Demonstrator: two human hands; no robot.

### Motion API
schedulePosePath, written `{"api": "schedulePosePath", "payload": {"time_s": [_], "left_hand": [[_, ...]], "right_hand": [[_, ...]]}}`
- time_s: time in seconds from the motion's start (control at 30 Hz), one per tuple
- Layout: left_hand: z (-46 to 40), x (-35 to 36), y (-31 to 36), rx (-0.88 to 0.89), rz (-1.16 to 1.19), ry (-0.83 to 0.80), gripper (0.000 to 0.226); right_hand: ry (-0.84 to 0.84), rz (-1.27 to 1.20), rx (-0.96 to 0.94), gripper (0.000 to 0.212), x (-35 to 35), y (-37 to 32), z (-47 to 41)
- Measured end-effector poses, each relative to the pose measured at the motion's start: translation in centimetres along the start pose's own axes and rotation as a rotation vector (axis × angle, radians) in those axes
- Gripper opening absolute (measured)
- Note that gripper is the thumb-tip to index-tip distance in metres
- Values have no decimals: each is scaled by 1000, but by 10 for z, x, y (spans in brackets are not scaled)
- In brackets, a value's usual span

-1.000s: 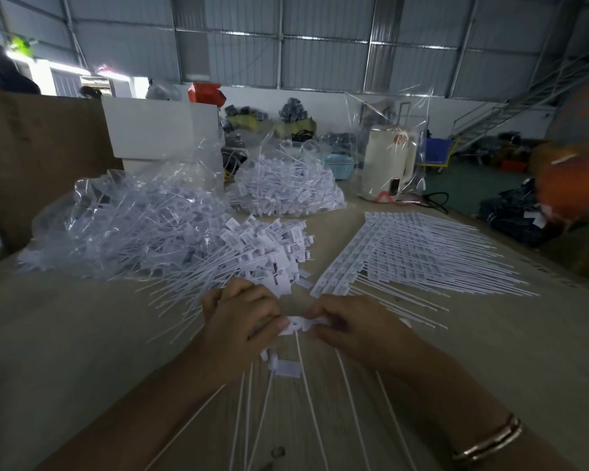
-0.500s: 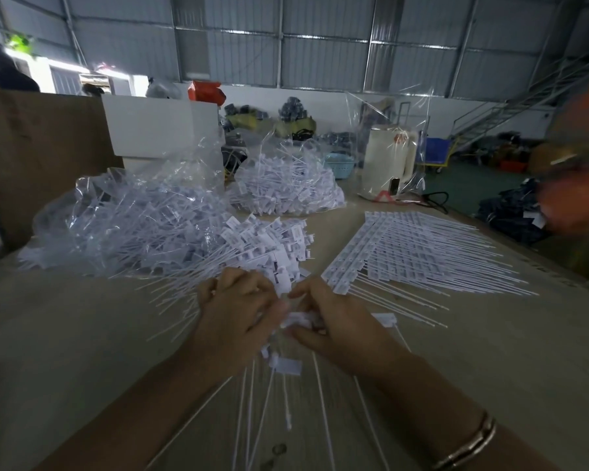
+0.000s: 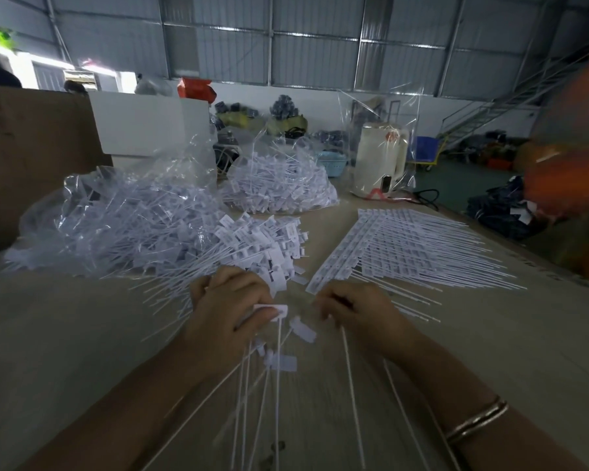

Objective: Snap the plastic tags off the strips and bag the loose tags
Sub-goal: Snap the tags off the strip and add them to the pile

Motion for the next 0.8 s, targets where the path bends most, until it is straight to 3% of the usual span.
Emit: {"api": "schedulePosePath", "payload": {"time_s": [0.1,0.23,0.43,0.5,0.6,0.7,0.8], "left_hand": [[2,-7,-20,-35,-83,16,29],[3,-1,-22,-86,-210,-21,42],[1,25,5,-148,33,-149,43],[2,22,-3,-187,-21,-143,37],[3,15,-16,-238,-70,-124,48],[3,17,-9,-163,-57,-135,54],[-1,2,2,-27,14,-32,31]], "right_hand": [[18,25,-4,6,-5,5,3],[-2,23,-103,31,17,-25,5],[28,-39,-221,31,19,-54,6],[2,-22,-186,30,16,-44,5],[-26,71,-176,27,12,-31,5],[-16,120,-185,17,15,-30,5],[-32,66,-112,19,11,-17,2]]}}
Point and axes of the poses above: each hand's wrist, its own z-axis away from the middle knuckle, its own x-axis out of the palm, y = z × x, the point moved 10 cm from there along -z, towards the middle knuckle, and after that the axes turned 11 degrees about y, right-handed, at the moved point
